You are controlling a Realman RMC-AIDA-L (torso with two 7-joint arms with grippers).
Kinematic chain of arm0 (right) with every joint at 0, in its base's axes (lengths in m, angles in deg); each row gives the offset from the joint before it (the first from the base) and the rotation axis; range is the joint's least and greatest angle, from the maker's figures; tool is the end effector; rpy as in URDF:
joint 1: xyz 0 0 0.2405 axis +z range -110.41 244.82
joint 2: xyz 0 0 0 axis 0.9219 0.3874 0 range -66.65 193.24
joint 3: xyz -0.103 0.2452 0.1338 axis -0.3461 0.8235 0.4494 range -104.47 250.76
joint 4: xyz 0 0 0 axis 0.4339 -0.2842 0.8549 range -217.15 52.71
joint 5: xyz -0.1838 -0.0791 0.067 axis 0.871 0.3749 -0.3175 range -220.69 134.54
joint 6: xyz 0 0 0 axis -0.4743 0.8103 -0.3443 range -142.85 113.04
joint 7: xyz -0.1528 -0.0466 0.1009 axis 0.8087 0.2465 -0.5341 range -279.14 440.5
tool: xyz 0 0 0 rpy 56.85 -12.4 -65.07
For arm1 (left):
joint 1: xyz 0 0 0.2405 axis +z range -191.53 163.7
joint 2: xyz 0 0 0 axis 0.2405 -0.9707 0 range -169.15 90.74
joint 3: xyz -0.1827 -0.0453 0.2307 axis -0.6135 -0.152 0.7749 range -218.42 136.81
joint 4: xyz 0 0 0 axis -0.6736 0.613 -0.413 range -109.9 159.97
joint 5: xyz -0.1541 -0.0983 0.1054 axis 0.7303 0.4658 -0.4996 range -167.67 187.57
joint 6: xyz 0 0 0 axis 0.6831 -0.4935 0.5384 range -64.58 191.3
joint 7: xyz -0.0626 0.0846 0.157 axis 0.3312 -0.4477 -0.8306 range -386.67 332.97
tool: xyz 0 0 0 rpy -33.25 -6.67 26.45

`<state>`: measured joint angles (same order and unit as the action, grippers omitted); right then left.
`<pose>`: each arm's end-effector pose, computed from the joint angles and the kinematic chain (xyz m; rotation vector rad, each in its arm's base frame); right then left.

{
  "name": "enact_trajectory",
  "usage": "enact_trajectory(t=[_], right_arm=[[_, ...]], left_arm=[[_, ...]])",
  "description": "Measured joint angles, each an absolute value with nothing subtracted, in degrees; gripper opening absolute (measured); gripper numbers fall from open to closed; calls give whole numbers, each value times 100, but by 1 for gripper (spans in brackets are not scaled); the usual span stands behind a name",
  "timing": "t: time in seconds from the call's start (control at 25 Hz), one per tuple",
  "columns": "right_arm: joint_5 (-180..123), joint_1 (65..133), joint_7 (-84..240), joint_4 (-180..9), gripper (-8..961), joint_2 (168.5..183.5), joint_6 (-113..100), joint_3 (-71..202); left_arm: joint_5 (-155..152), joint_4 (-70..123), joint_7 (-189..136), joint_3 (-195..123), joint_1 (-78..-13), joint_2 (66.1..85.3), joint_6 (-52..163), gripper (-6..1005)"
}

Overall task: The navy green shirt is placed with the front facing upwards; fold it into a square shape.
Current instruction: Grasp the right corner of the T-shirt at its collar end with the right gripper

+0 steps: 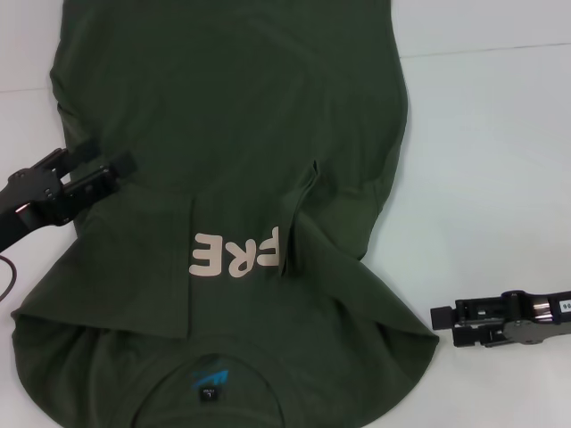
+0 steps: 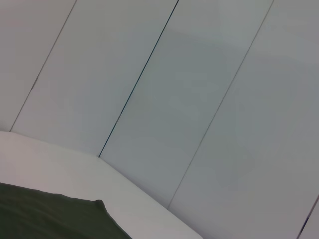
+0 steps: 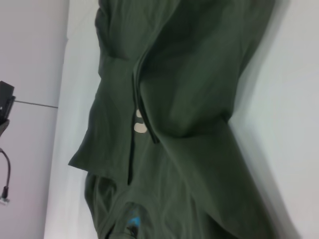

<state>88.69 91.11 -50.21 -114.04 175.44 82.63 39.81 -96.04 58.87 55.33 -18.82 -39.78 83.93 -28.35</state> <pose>0.3676 0.2859 -0.0334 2.2157 -2.1452 -0.4756 -0.2886 0.3566 -0.0331 -2.2735 -0.9193 -1.1553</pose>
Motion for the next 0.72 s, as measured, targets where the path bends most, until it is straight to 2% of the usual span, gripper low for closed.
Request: enact_trajectory(t=[0.72], right_arm=[[9084, 9265, -5137, -11406, 944, 17660, 8086, 3984]], left_arm=[[-9604, 5887, 5501, -1884, -3958, 8393, -2827, 904]])
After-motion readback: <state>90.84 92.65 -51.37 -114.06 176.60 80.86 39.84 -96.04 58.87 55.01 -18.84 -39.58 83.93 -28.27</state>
